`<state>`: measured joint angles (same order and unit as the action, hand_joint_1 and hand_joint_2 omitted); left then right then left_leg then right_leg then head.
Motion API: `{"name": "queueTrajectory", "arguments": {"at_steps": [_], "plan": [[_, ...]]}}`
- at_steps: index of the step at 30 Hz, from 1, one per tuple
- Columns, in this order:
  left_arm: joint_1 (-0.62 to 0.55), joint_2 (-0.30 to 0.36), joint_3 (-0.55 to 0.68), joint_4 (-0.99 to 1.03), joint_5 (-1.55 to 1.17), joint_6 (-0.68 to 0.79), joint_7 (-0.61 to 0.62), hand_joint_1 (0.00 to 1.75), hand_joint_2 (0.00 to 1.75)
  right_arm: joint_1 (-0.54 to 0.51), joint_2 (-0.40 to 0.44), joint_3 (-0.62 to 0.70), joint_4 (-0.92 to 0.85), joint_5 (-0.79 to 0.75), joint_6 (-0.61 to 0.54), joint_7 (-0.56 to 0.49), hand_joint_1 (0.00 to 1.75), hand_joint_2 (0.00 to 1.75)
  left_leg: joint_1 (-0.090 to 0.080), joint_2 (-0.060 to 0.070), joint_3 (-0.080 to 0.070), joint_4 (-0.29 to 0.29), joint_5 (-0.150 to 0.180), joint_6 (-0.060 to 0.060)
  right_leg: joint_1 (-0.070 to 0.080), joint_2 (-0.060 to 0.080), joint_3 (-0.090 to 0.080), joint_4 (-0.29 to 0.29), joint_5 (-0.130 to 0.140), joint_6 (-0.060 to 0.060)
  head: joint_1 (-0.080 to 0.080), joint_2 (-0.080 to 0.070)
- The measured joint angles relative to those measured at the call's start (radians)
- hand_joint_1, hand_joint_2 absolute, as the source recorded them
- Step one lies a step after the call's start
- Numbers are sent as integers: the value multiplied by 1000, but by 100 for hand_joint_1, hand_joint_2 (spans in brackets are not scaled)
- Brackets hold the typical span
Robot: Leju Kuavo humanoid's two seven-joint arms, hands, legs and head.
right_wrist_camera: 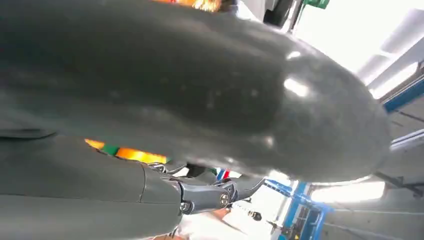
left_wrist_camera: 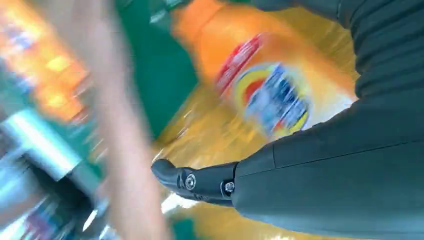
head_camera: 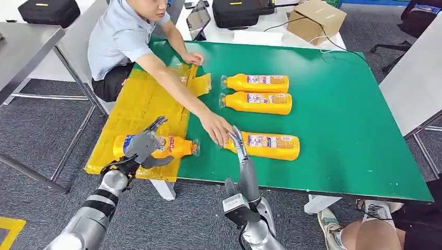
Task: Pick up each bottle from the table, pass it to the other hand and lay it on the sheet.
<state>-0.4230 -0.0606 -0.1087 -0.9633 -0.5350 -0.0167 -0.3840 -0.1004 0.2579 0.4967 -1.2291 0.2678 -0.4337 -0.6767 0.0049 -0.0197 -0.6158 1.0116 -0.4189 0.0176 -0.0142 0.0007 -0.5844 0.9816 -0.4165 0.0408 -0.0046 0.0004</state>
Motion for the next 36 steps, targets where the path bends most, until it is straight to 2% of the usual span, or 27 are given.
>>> {"name": "queueTrajectory", "arguments": {"at_steps": [1, 5, 9, 12, 18, 27, 32, 36], "plan": [[11, -7, 0, -40, 24, 42, -23, 0, 175, 1, 0, -2, 0, 3, -10, -1, 0, 175, 0, 0, -1, 0, 0, 0, 0, 0, -1, 0, 0, 0, 0, 0], [48, -43, -1, -232, 130, 234, -109, 0, 175, 1, -6, -6, -2, 92, -91, 21, 0, 175, 0, 0, -4, 0, 0, 0, 0, 0, -4, 0, 0, 0, 0, 0], [85, -77, -3, -396, 311, 324, -138, 0, 175, -2, -31, -17, -1, 308, -138, 171, 0, 175, 0, 0, -5, 0, -1, 1, 0, 0, -5, -1, 0, 1, -1, 0], [121, -89, -3, -489, 419, 321, -147, 0, 175, -9, -63, -37, 4, 426, -137, 270, 0, 175, 0, -1, -6, 0, -1, 1, 0, 0, -5, -1, -1, 1, 0, 0], [237, -103, -5, -654, 562, 257, -143, 0, 175, -16, -119, -107, 11, 577, -91, 405, 0, 175, 0, 0, -6, 0, -1, 1, 0, 0, -5, -1, -1, 1, 0, 0], [400, -105, -8, -820, 571, 215, -143, 0, 175, -8, -171, -215, 18, 733, -79, 485, 0, 175, 0, 0, -7, 0, -1, 0, 0, 0, -7, -1, -1, 1, 0, 0], [425, -105, -9, -853, 568, 212, -143, 0, 175, -6, -181, -233, 18, 748, -80, 494, 0, 175, 0, 0, -7, 0, -1, 1, 0, 0, -7, -1, -1, 1, 0, 0], [453, -105, -7, -874, 568, 191, -133, 0, 175, 2, -189, -253, 18, 821, -53, 560, 0, 175, 0, 0, -7, 0, -1, 1, 0, 0, -7, -1, -1, 1, 0, 0]]}}
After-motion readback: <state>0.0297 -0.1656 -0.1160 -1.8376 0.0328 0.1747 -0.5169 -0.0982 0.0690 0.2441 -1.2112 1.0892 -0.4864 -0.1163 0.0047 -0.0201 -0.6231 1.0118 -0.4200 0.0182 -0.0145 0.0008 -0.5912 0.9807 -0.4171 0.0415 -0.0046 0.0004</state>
